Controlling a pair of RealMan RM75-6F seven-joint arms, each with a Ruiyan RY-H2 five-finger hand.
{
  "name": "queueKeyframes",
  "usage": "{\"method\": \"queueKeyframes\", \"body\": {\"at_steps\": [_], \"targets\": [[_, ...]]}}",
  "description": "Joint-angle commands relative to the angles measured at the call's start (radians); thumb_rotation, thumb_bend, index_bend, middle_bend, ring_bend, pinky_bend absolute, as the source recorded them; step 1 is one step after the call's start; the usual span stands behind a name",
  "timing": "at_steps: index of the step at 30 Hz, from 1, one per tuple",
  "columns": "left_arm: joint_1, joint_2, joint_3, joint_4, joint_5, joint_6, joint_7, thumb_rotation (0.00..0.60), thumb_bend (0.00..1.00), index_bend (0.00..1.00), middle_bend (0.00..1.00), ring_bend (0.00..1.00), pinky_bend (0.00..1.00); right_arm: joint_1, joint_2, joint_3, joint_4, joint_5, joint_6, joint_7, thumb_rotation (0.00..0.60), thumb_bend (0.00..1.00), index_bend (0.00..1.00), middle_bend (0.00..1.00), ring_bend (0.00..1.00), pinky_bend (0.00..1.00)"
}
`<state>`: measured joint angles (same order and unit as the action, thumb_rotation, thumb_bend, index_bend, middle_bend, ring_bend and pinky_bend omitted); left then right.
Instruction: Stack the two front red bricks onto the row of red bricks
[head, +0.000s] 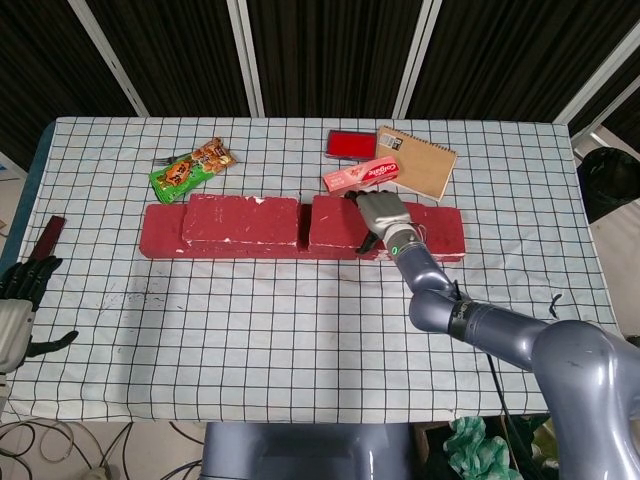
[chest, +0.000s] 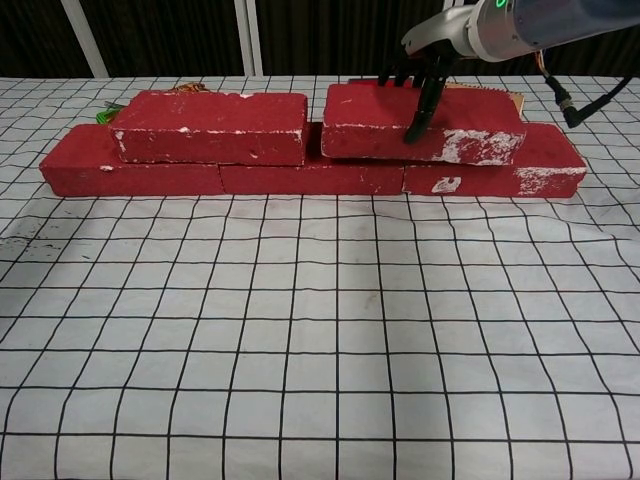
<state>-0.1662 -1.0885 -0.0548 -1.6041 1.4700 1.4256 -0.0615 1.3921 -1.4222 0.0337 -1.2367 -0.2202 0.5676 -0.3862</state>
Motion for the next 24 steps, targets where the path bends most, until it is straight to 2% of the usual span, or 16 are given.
{"method": "queueKeyframes", "body": {"at_steps": [1,24], "targets": [[0.000,0.000,0.000,0.000,0.001,0.000,-0.002,0.600,0.00,0.05,0.05,0.00,0.00,0.003,0.001,0.005,-0.004,0.004,-0.001,0.001,0.600,0.42,0.29,0.31,0.29,0.18],[-0.002,0.007,0.002,0.000,0.008,-0.012,-0.021,0.600,0.00,0.05,0.05,0.00,0.00,0.026,-0.038,0.002,0.034,0.048,0.001,-0.025,0.600,0.42,0.29,0.32,0.29,0.18]]}}
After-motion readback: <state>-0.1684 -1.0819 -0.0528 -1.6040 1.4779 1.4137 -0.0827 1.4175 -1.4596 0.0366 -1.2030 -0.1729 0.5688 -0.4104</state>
